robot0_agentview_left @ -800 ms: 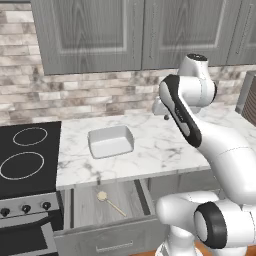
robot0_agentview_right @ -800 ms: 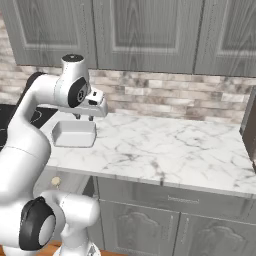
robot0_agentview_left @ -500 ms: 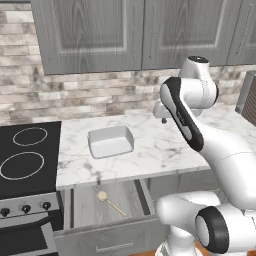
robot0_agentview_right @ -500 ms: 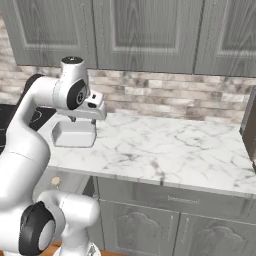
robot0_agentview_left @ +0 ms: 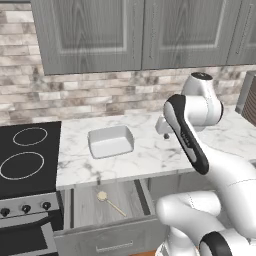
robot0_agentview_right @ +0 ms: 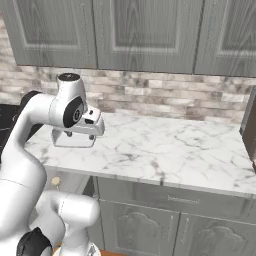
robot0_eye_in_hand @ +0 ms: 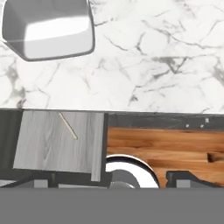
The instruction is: Pick the dish brush from the drawer and place it on the counter.
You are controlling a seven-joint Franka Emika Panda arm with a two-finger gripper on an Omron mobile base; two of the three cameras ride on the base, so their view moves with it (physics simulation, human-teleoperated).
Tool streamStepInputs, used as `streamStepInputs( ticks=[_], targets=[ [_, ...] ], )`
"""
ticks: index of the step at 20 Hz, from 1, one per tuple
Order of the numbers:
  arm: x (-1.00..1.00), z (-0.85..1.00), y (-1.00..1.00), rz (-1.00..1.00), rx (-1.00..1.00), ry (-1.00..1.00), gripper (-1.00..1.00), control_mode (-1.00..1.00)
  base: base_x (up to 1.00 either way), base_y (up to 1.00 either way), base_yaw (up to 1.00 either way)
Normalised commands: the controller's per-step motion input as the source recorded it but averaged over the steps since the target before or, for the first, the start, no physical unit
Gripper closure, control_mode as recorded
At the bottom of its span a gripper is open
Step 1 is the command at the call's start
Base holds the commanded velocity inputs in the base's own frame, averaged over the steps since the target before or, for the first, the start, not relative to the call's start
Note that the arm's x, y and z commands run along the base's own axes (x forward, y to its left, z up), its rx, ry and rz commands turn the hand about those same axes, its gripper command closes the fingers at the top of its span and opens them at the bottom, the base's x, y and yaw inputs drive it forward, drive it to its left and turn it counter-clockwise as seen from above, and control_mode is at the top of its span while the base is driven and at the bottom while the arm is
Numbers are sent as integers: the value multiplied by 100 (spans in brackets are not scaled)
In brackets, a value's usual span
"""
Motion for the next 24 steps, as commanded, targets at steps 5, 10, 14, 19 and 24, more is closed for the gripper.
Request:
streamStepInputs(
  ticks=[5,10,14,19,24],
  targets=[
    [-23,-31,0,0,0,0,-100,100,-2,-3,2],
    [0,0,0,0,0,0,-100,100,0,-45,19],
    [0,0,0,0,0,0,-100,100,0,-65,36],
    [0,0,0,0,0,0,-100,100,0,-42,52],
    [0,0,0,0,0,0,-100,100,0,-33,67]
  ],
)
